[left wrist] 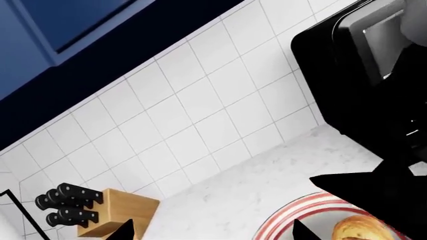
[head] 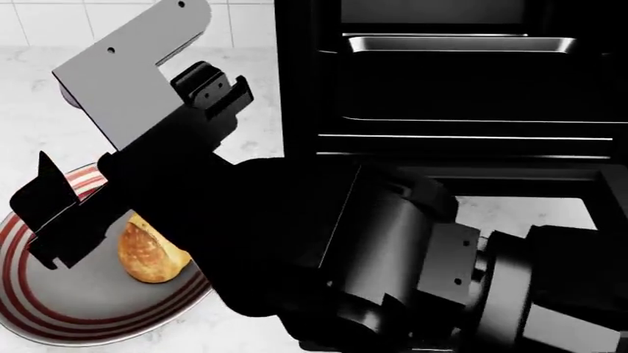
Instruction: Pick the bread from the tray and place it on the plate on the counter.
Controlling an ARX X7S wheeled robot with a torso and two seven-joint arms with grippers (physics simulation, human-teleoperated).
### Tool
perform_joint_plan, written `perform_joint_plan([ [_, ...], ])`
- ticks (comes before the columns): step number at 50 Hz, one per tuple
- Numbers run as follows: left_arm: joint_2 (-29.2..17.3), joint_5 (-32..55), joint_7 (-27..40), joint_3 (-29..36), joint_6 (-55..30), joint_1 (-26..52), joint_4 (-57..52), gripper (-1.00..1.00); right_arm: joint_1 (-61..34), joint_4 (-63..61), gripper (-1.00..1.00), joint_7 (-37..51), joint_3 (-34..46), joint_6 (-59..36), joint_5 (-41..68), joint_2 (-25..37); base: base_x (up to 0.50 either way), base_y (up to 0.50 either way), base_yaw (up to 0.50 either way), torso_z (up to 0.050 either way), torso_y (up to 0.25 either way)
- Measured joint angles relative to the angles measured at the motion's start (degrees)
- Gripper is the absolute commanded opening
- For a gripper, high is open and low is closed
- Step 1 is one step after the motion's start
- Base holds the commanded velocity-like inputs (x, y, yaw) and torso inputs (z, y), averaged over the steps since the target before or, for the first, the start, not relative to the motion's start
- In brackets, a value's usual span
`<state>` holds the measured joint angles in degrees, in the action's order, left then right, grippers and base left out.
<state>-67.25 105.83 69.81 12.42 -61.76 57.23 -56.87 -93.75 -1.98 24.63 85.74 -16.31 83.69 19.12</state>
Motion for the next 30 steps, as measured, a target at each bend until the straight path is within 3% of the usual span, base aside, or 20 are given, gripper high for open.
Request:
perform_joint_plan([
  [30,3.1,0.6,1.7,2.7,-1.6,2.5,0.7,1.0,-6.3,-21.0,1.0,8.8,-3.4,-3.5,4.4,14.9,0.0,0.0,0.0,0.0,0.0],
])
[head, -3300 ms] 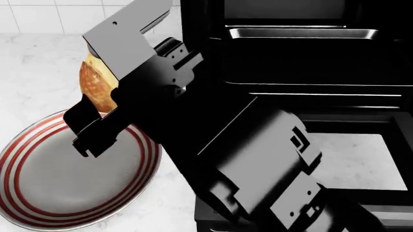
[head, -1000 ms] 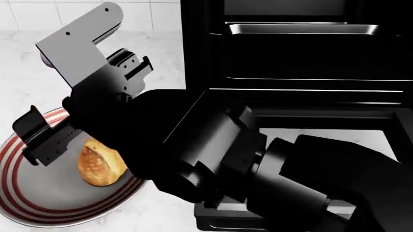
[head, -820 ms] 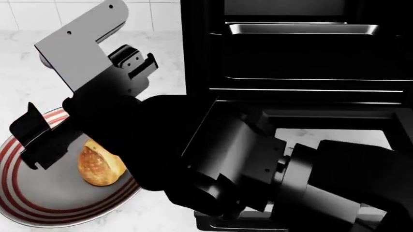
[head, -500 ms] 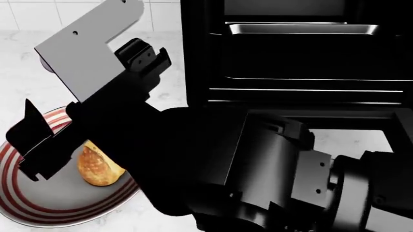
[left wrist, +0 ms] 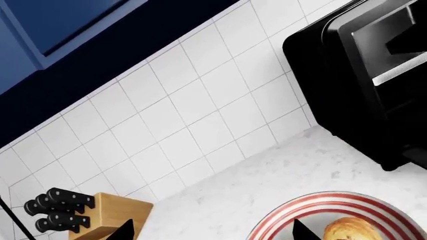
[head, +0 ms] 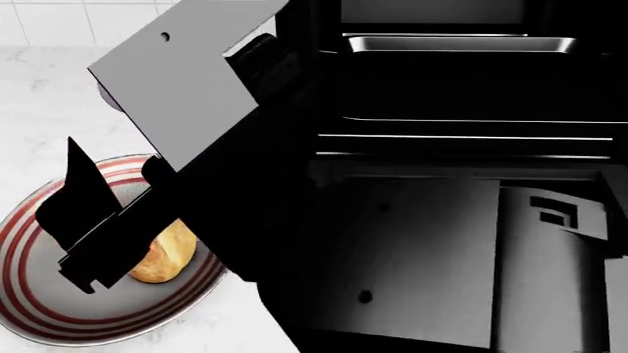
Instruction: Pick the bread from the tray and place it on the plate on the counter.
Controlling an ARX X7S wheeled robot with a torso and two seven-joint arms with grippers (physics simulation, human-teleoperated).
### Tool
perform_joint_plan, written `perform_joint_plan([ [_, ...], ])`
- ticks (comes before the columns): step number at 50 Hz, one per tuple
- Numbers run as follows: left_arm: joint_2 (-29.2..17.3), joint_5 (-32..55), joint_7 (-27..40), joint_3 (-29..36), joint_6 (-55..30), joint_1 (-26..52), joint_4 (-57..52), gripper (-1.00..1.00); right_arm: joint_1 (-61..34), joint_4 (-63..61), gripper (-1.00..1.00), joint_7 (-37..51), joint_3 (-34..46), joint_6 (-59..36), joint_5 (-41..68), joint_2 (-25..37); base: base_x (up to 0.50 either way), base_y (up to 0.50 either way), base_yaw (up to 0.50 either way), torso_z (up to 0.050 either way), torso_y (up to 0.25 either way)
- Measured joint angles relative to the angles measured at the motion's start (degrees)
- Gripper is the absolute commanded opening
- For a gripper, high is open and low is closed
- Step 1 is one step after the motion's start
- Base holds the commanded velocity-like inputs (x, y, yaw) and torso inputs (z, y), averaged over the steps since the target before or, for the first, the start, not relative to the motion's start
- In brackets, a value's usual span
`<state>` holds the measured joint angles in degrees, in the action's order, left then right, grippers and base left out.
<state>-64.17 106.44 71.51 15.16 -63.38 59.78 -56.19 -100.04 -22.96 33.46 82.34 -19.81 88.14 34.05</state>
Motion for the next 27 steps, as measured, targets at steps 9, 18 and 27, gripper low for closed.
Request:
perform_joint_plan([
  [9,1.3,-0.5,0.1,1.0,-0.7,0.7,0.5,1.0,-1.4,-6.0,1.0,2.7,-1.4,-0.4,2.0,5.2,0.0,0.0,0.0,0.0,0.0],
  [18,2.3,-0.4,0.6,2.0,-1.1,1.6,0.9,1.0,-2.7,-11.3,1.0,5.2,-2.6,-1.1,4.0,10.4,0.0,0.0,0.0,0.0,0.0],
  [27,3.3,-0.9,0.6,2.7,-1.6,2.1,1.2,1.0,-4.2,-14.8,1.0,7.0,-3.6,-2.1,6.1,15.2,0.0,0.0,0.0,0.0,0.0],
])
